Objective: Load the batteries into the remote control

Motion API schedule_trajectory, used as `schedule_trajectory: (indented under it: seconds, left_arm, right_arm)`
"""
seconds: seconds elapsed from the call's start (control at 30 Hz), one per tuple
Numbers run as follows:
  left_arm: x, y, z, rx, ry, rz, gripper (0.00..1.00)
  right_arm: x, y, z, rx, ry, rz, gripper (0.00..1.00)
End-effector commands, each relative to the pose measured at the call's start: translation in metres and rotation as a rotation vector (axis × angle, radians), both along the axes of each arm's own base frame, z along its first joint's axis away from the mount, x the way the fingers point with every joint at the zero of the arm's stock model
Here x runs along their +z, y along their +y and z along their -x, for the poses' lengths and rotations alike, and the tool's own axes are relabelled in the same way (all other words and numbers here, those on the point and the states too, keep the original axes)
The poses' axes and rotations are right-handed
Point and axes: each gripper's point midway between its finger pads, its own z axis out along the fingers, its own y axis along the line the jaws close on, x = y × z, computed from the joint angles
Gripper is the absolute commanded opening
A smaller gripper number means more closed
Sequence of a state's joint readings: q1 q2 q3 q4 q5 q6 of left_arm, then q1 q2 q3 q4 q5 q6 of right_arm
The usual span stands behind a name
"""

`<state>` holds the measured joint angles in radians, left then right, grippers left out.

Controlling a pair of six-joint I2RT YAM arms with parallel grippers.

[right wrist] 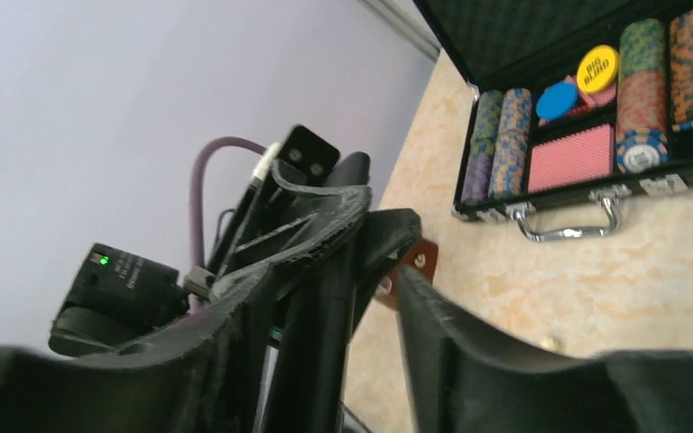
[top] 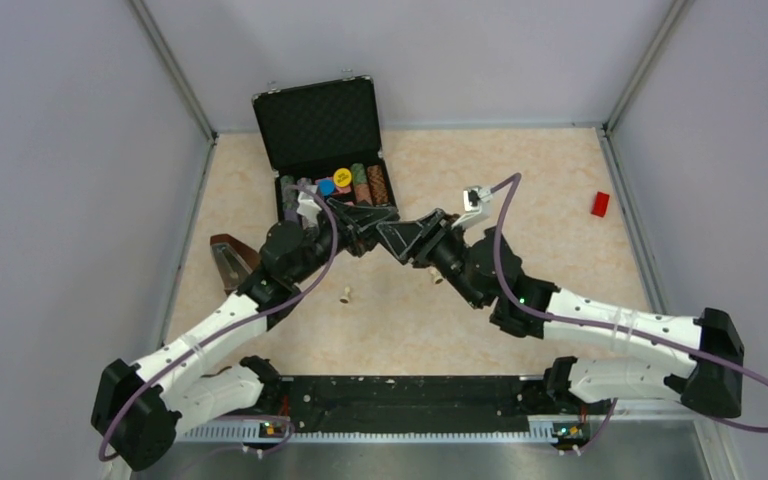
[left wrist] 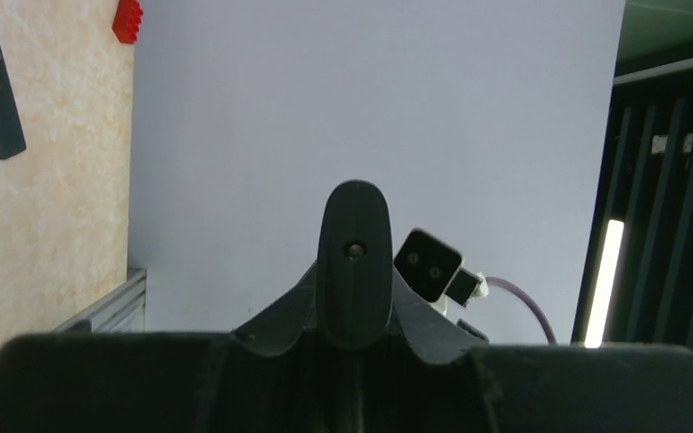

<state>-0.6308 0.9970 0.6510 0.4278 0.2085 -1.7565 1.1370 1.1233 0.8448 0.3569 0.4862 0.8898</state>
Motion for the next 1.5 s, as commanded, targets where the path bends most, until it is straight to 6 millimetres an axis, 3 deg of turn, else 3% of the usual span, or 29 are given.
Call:
schedule_trajectory:
  seconds: [0.0,0.1,0.3,0.43,0.53,0.67,0.83,1.13,1.47]
  left_arm:
    - [0.053,-0.003,0.049,-0.122,-0.164,0.048,0.00]
    - [0.036,0.001,0.046,-0.089,-0.181,-0.040,0.00]
    - [0.023,-0.003,0.056,-0.151,-0.350,-0.231,0.00]
    - [0.031,-0.010,0.066,-0.243,-0.517,-0.391,0.00]
    - [0.043,-0.014,0.075,-0.302,-0.632,-0.415,0.00]
    - [0.049,-0.023,0.086,-0.403,-0.729,-0.401,0.00]
    - [0.053,-0.029,0.091,-0.449,-0.778,-0.368,0.00]
    - [0.059,-0.029,0.097,-0.465,-0.813,-0.330,0.00]
    - [0.055,-0.028,0.103,-0.486,-0.826,-0.312,0.00]
  right_arm:
    - [-0.011,-0.019,0.006,0.004,-0.009,0.139,0.61]
    - [0.002,-0.037,0.017,0.032,-0.049,0.204,0.76]
    - [0.026,-0.069,0.043,0.170,-0.154,0.308,0.84]
    - [0.030,-0.062,0.073,0.373,-0.227,0.409,0.84]
    - [0.019,-0.045,0.099,0.569,-0.250,0.456,0.84]
    - [-0.002,-0.030,0.106,0.664,-0.213,0.482,0.83]
    - [0.004,-0.020,0.108,0.678,-0.240,0.390,0.81]
    - [0.005,-0.012,0.107,0.668,-0.231,0.284,0.68]
    - [0.012,-0.013,0.099,0.594,-0.219,0.177,0.40]
